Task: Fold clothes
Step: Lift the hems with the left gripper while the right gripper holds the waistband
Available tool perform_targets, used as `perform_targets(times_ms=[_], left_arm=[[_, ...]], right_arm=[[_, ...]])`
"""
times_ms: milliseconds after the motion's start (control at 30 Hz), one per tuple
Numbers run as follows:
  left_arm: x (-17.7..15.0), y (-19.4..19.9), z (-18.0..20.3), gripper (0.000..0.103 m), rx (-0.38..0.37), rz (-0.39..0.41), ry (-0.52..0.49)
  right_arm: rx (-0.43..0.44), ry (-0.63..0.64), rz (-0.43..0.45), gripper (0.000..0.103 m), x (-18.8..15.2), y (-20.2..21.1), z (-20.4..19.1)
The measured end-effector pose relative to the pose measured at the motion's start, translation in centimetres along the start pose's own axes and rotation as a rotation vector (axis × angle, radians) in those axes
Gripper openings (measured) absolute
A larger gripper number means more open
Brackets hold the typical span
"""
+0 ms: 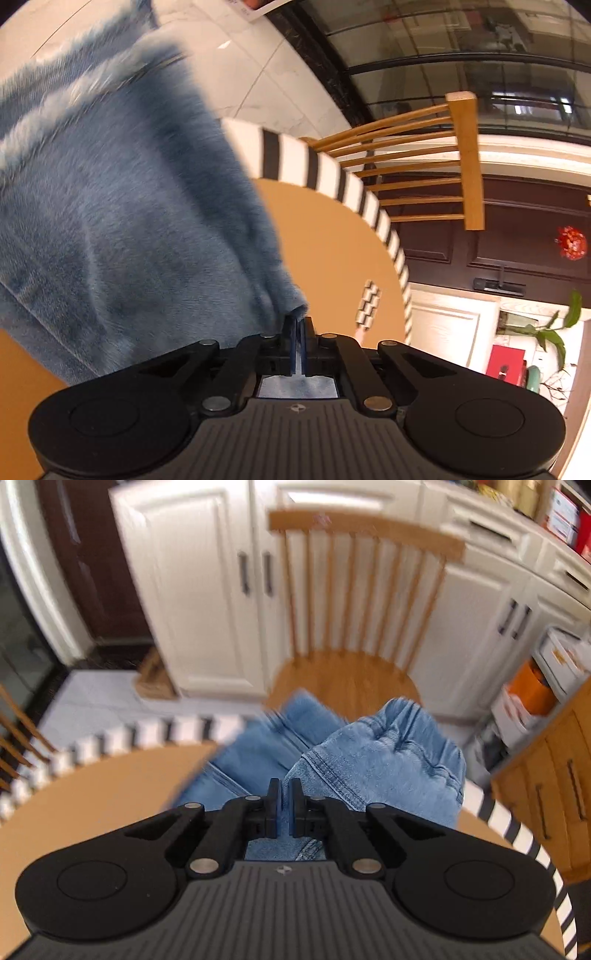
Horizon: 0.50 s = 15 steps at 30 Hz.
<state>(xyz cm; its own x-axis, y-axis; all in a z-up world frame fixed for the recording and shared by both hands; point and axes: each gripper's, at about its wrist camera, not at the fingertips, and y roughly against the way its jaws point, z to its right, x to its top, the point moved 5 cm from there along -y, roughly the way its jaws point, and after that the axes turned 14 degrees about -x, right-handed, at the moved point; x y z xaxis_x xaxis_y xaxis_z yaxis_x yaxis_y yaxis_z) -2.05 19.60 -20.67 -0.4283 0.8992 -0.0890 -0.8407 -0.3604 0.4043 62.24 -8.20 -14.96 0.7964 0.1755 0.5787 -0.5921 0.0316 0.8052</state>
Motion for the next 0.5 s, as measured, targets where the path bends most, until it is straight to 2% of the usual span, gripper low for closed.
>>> perform_targets(times_ms=[100,167,267,367,400,433,467,500], left_arm=[[0.6,1.3,0.6,0.001,-0.011,0.042,-0.017],[1.3,2.0,0.6,0.0,-0.006,0.083,-0.026],[1.9,0.9,0.9,0.0,0.009,0.107,-0.034],[1.5,0.7,0.6,0.0,0.024,0.084,-0.056],[1.4,0.7,0.5,0.0,0.032,0.07,-0.062],[1.3,1.2,0.1,0.002,0.037,0.059,-0.062],[1.2,1.7,-0.2,0.002,0.036,0.053,-0.058],[1.2,2.2,-0.3,0.006,0.027,0.048,-0.053]], right_arm=[[0.05,0.029,0.025,0.003,1.8,0.5,-2.8],[0.046,0.027,0.035,0.003,2.3,-1.5,-5.0],[0.014,-0.032,0.023,0.004,1.2,-5.3,-6.8],[-0.02,-0.12,0.014,0.011,-0.8,-7.4,-6.5],[-0.015,-0.12,0.019,0.023,-1.2,-7.2,-6.3],[-0.003,-0.104,0.027,0.044,-1.4,-6.6,-6.2],[0.008,-0.089,0.042,0.053,-1.6,-5.7,-6.1],[0.019,-0.072,0.071,0.058,-1.7,-4.3,-5.8]])
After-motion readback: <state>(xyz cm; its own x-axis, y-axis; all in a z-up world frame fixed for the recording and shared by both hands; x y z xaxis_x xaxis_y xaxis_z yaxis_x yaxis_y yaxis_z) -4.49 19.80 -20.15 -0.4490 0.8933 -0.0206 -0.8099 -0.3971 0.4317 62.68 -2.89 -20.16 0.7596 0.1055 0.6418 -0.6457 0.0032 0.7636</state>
